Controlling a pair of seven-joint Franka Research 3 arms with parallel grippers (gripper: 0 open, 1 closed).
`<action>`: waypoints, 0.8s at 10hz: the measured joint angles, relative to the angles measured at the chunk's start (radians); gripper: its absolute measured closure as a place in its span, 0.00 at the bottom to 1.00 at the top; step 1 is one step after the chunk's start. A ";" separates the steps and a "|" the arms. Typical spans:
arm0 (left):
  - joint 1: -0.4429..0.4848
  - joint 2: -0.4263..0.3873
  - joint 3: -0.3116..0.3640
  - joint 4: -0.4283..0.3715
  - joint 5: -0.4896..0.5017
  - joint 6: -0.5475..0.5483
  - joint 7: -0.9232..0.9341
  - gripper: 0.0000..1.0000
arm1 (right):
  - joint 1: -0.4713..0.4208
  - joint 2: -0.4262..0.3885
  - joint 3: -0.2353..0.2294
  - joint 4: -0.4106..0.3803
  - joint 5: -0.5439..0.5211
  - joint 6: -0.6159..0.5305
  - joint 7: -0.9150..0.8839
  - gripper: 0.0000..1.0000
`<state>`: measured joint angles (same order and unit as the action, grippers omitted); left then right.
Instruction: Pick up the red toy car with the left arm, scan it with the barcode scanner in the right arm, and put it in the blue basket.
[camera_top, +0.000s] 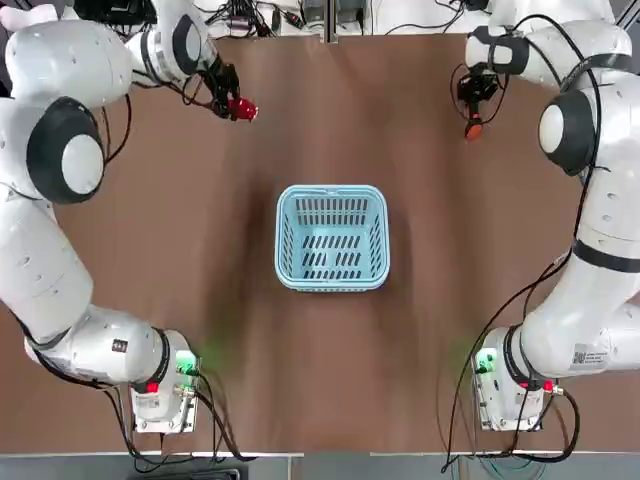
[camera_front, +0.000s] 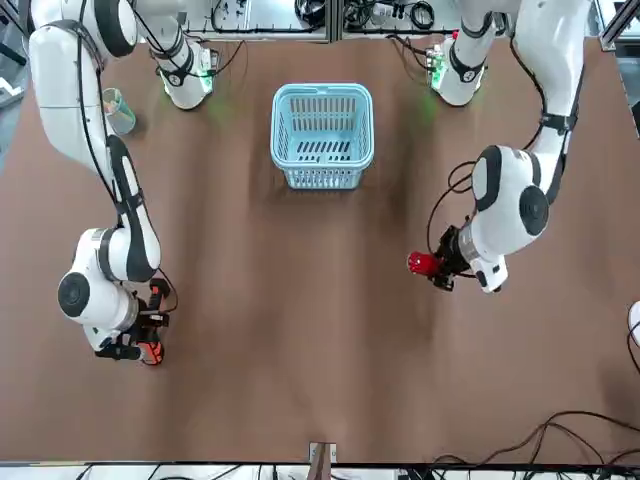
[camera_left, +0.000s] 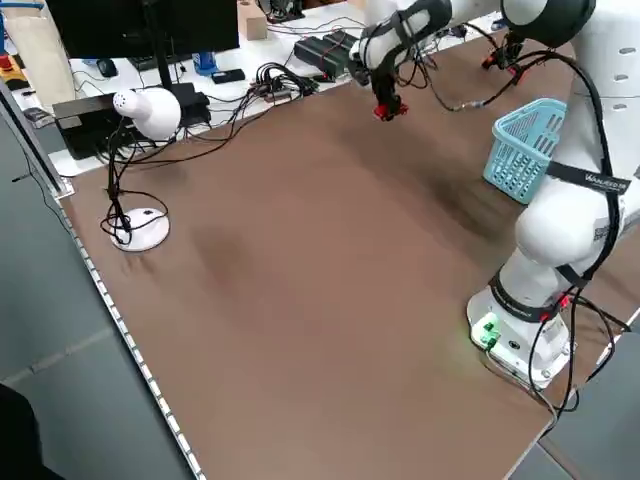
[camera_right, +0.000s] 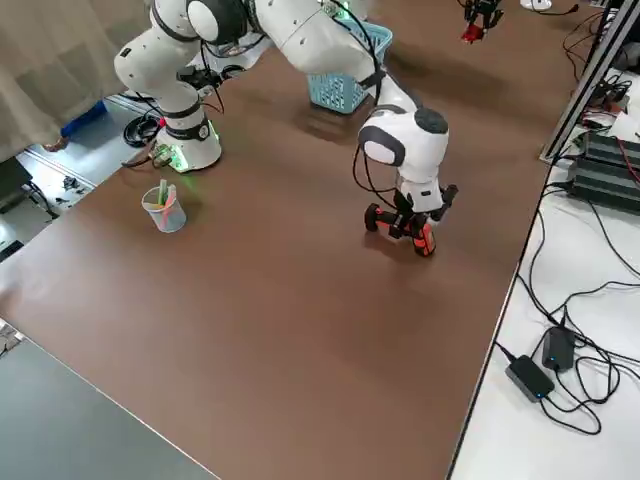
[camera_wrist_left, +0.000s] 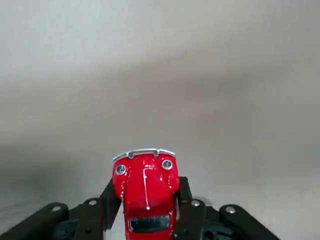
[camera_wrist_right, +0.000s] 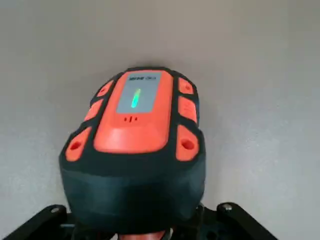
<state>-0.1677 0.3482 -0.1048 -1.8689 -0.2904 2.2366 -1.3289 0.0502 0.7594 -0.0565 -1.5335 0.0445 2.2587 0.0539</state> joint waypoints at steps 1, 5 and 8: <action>-0.007 -0.018 0.000 0.037 0.000 -0.054 -0.007 0.50 | 0.001 -0.003 0.013 0.006 0.016 -0.022 0.011 0.70; -0.085 -0.037 0.000 0.162 0.000 -0.183 -0.124 0.50 | 0.007 -0.037 0.109 0.075 0.147 -0.268 0.078 0.70; -0.166 -0.035 0.000 0.250 0.000 -0.226 -0.242 0.50 | 0.013 -0.082 0.149 0.158 0.370 -0.531 0.082 0.70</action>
<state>-0.3341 0.3135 -0.1050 -1.6185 -0.2903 2.0106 -1.5714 0.0630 0.6778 0.0922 -1.3756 0.4144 1.7275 0.1363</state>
